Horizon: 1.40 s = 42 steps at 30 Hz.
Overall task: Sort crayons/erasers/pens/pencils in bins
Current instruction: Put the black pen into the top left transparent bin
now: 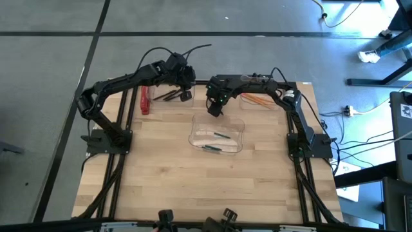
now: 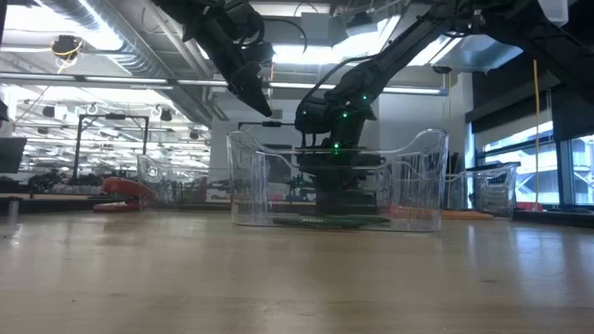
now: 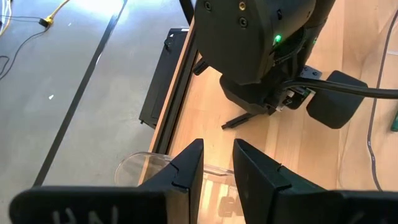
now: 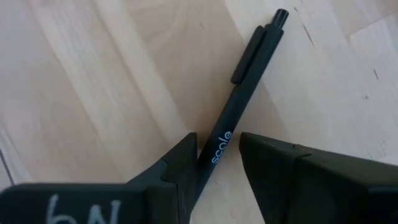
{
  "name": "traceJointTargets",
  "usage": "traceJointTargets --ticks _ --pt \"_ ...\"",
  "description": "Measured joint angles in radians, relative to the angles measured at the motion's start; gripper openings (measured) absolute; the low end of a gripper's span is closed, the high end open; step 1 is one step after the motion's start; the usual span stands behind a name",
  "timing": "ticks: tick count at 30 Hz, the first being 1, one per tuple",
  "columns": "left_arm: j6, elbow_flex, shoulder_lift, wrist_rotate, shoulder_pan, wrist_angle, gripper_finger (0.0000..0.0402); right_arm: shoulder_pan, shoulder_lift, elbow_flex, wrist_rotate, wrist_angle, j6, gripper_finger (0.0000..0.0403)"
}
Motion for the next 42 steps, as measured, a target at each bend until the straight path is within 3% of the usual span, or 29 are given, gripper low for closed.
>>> traceJointTargets --ticks 4,15,42 --pt "0.0 0.0 0.0 0.0 0.0 0.0 0.008 -0.001 0.0 0.001 0.002 0.0 -0.003 0.0117" --pt "0.0 0.0 0.0 0.0 0.0 0.0 0.008 -0.015 0.0 0.001 -0.08 0.004 -0.029 0.0028" --pt "-0.001 0.0 0.0 0.0 0.0 -0.026 0.008 -0.08 0.002 0.015 -0.198 -0.033 -0.025 0.0038"
